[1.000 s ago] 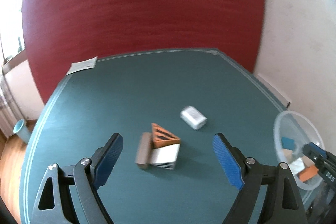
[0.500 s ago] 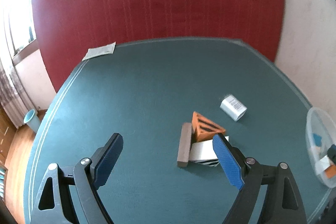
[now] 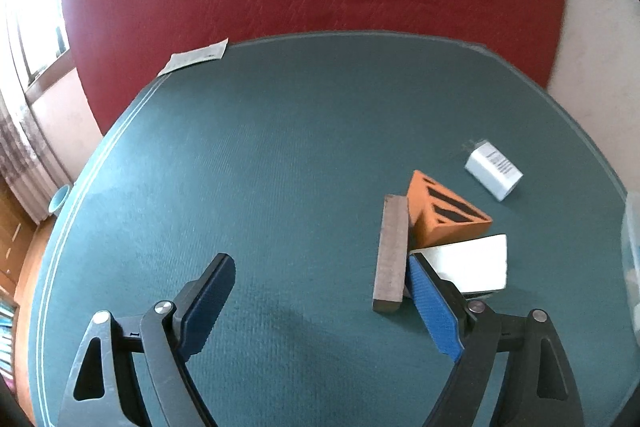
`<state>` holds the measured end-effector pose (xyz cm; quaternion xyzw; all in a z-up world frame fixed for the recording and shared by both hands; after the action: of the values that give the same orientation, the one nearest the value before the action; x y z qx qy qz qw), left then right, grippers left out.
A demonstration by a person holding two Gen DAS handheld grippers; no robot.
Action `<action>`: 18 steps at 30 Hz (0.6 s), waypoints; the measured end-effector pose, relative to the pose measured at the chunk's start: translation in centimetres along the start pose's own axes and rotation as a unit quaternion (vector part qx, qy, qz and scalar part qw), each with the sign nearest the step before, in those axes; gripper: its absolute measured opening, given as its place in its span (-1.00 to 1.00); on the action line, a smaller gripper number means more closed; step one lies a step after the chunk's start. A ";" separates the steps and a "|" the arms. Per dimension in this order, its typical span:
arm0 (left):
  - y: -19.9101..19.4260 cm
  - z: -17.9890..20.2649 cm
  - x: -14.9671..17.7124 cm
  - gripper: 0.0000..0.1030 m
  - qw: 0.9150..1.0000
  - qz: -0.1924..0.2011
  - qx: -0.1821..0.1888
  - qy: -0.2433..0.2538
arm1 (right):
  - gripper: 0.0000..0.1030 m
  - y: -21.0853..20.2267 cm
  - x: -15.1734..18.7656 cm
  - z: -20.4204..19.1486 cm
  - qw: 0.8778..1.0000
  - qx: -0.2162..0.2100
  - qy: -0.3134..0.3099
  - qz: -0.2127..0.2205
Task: Organize rigid objects
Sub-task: 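Move both open tools back toward the remaining blocks, then grasp the thin brown wooden plank upright with the left tool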
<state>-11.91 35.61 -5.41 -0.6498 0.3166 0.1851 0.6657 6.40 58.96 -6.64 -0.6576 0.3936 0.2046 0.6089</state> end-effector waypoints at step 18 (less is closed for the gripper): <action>1.1 2.3 -0.2 -0.65 0.996 -0.002 0.074 0.045 | -0.02 1.0 1.8 -3.1 0.997 -0.030 -0.057 -0.034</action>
<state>-12.38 37.97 -6.16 -0.6070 0.3581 0.1299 0.6975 6.04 55.56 -8.08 -0.6757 0.3290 0.2327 0.6173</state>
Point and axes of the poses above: each gripper's, at about its wrist camera, not at the fingertips, and y roughly the way its jaws point, z to its right, x to its underside, the point moved 4 cm from there along y, roughly the way its jaws point, and after that the axes turned 1 degree about -z, right-handed, at the moved point
